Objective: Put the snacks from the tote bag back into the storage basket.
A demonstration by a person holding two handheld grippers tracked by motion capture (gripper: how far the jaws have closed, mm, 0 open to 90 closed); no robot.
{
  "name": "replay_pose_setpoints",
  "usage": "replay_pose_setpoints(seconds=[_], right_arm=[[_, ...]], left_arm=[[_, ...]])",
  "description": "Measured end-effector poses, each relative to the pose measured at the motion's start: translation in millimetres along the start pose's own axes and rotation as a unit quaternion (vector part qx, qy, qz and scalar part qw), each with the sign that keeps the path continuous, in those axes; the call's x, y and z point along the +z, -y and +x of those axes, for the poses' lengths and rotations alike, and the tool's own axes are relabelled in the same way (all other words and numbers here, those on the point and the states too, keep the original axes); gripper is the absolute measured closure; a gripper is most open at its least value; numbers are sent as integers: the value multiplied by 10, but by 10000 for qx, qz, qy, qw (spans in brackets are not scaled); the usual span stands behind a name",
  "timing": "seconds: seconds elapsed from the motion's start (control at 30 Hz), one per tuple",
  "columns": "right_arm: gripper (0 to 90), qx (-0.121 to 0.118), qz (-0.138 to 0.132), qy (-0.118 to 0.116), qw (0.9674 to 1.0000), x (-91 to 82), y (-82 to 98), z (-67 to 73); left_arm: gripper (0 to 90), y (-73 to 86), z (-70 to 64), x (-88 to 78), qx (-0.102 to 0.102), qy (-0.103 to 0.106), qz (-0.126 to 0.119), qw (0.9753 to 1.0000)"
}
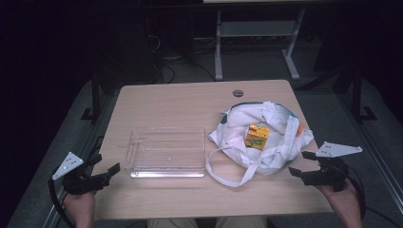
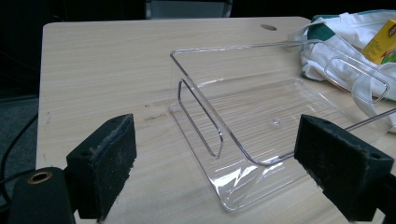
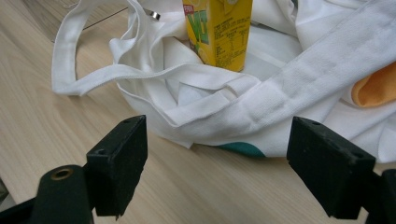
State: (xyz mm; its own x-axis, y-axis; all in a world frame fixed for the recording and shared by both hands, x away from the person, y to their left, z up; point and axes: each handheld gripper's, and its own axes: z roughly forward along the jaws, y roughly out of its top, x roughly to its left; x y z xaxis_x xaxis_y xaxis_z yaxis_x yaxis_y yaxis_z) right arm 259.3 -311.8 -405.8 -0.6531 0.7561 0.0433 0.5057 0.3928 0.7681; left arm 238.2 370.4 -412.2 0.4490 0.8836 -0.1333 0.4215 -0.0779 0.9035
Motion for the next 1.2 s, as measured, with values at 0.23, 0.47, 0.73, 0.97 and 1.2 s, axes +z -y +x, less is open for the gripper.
replay_pose_setpoints(seconds=[0.23,0.47,0.73,0.97,1.2], right_arm=[[191,-35,91,-71,9999,-10,-31,0],[190,-57,115,-131,9998,-16,-98,16],[170,-172,180,-225,9994,-66,-285,12],[165,-333,350,-287,9984,-61,-469,-14],[161,-388,489,-442,9971,-7,-622,-39]], left_arm=[[126,1,-5,-2,17,5,-6,10000],[126,7,8,-21,3,-25,-21,10000],[126,10,-4,-20,24,-18,-22,10000],[126,12,8,-31,-7,-23,-19,10000],[126,16,6,-29,-55,-11,-73,10000]])
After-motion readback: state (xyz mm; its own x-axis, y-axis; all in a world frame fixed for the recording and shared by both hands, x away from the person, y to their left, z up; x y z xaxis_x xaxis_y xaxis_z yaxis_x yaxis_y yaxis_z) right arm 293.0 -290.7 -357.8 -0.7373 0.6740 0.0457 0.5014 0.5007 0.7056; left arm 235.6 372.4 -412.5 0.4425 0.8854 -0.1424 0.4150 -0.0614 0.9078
